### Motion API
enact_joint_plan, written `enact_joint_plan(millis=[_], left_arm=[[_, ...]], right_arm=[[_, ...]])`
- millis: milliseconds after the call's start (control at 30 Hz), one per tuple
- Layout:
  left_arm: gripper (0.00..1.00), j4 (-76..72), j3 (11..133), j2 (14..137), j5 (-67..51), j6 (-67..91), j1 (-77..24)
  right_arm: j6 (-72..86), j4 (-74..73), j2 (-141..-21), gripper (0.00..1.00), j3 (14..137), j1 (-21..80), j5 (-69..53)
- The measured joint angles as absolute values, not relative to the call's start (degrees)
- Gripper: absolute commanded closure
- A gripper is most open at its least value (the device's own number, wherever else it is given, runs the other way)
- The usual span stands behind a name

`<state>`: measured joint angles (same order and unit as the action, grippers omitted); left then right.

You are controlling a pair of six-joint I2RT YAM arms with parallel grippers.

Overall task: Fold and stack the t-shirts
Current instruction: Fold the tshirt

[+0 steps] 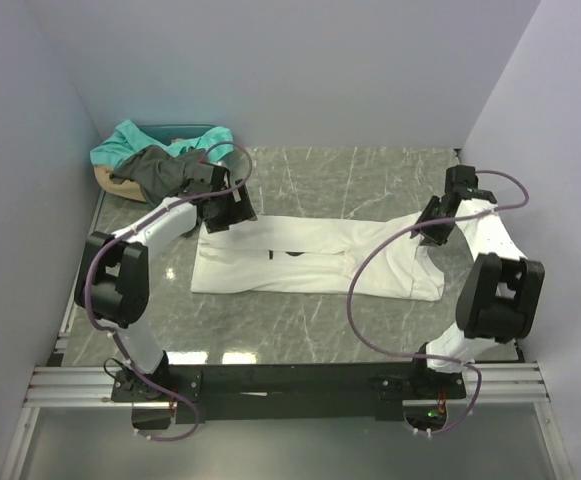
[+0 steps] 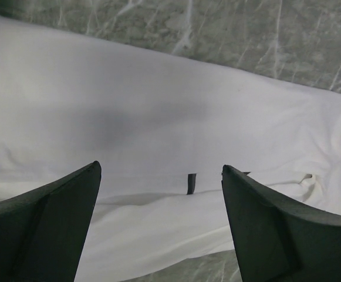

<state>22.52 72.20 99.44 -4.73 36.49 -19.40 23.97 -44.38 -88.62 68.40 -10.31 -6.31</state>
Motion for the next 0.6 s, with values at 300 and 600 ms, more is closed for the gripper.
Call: enact_joint_plan(millis=[300,600], left_arm=[[0.10,17.6,71.2,105.1,-5.8,35.6,-17.4],[0.10,16.4,71.3,108.1,-5.1,35.7,-14.2]], right_arm=[[24.8,-40.1,-103.4,0.61,76.5,-10.3,-7.1],[24.9,-39.4,-111.3,0.62,88.5,-11.0,-1.4]])
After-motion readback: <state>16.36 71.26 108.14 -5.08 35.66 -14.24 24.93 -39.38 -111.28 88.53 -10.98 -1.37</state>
